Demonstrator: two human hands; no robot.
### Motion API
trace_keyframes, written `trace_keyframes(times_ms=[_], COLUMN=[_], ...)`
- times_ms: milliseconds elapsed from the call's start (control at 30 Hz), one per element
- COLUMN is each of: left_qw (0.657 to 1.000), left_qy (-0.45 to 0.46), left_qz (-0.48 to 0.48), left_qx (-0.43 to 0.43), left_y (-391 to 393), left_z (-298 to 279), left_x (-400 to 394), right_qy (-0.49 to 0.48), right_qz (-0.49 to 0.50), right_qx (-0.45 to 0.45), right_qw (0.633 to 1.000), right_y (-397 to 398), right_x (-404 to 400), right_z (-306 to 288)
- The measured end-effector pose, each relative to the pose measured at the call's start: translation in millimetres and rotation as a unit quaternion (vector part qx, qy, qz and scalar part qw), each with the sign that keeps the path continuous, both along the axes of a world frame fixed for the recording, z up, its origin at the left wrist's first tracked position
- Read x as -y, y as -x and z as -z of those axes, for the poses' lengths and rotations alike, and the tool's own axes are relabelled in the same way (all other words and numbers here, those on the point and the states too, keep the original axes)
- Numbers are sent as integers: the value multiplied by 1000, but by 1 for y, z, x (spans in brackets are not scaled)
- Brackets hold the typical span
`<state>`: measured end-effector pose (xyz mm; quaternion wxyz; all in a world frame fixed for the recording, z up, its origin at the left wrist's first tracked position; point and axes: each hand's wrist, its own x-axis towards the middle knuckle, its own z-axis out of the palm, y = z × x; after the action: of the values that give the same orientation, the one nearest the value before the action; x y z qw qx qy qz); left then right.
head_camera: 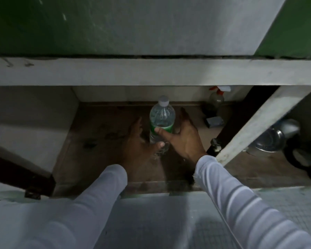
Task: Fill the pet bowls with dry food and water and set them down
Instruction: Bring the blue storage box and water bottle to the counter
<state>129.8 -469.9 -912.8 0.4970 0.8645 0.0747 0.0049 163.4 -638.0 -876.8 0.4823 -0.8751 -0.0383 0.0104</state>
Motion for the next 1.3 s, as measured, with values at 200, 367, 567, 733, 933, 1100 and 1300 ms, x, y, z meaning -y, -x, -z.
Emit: trace_keyframes(times_ms=[200,367,567,733,933,1100,1300], left_qw=[999,996,994,997,999,999,998], left_qy=[35,82,109,79,42,35,45], left_qz=[16,29,19,5,0,-9,-14], left_qx=[-15,-3,0,6,-1,-16,-31], left_y=[-36,-51,-50,-54,-58,-60,-53], left_z=[21,36,24,27,33,43,43], left_x=[3,17,29,29,29,26,24], right_qy=[-65,-108,-120,-133,-129,-116,-115], right_qz=[41,55,45,55,53,75,59], right_qx=[-27,-10,-37,-68,-55,-60,-48], right_qw=[997,993,991,987,989,989,990], right_y=[-32,-47,-45,-49,-51,-47,-30], right_x=[-19,-26,-27,-30,-29,-30,-27], right_z=[21,32,26,31,38,39,37])
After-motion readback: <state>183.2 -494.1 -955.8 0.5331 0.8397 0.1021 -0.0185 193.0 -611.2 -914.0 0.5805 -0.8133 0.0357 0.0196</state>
